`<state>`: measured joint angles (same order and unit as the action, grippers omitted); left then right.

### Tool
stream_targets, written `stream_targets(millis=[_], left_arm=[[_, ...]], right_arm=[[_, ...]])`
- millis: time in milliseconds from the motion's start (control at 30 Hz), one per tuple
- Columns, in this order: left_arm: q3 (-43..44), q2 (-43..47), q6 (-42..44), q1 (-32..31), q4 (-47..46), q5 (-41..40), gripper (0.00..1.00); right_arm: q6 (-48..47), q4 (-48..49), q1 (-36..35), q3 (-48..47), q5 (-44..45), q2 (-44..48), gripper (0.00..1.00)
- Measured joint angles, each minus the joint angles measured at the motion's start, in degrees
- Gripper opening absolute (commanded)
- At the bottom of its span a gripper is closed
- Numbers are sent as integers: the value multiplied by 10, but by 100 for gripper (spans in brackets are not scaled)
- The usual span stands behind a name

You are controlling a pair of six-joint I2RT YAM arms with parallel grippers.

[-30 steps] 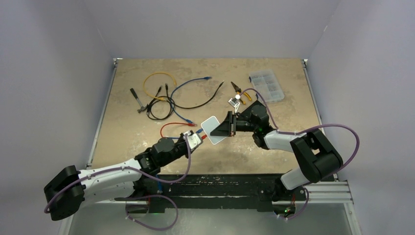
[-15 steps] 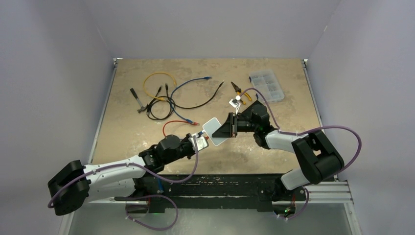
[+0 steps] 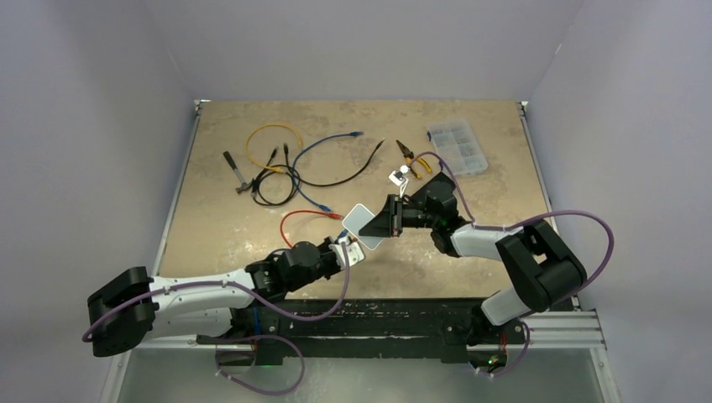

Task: Insert the plug into the switch port
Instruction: Insert the connector into the switch port.

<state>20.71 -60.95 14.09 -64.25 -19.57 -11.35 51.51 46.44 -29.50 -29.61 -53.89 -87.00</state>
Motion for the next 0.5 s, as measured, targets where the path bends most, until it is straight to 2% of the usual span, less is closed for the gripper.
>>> stream_targets(millis=[267,500], left_arm=[[1,18,-6,-3,38,-39,0],[1,9,-31,-3,31,-72,0]], right_arm=[[-15,12,-31,-1,45,0,0],[-23,12,-44,0,83,0,0]])
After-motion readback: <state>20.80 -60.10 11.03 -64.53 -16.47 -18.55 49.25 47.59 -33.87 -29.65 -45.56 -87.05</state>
